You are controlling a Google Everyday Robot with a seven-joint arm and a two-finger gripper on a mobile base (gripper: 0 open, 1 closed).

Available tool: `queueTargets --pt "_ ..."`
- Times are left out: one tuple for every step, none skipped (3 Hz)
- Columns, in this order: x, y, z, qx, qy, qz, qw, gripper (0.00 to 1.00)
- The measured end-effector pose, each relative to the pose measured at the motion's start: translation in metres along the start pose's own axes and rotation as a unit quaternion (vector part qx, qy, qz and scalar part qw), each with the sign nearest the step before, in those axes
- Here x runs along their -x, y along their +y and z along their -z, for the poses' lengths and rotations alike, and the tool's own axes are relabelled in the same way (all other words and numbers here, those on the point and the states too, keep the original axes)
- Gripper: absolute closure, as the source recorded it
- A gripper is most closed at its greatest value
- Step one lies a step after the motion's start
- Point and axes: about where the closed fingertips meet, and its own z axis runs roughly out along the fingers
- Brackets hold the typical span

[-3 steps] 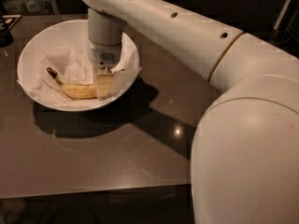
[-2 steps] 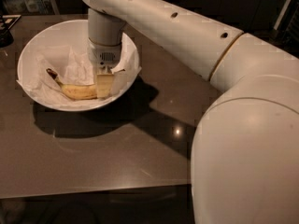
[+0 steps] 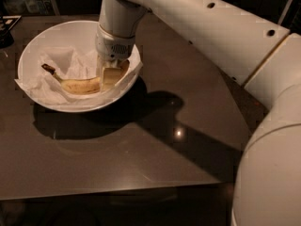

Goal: Pick banana from white bowl

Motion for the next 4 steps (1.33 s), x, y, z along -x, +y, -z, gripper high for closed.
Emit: queueTargets --pt "0.011 0.017 0.034 -0.012 -0.016 0.016 0.9997 1.00" --pt "0.019 0.026 0.057 -0.019 -0.027 0.030 0.9990 1.00" --pt "0.027 0.045 0.076 -0.033 -0.043 0.051 0.9973 1.00" --pt "0.032 0.079 0.090 -0.051 -0.070 0.060 0.9944 1.00"
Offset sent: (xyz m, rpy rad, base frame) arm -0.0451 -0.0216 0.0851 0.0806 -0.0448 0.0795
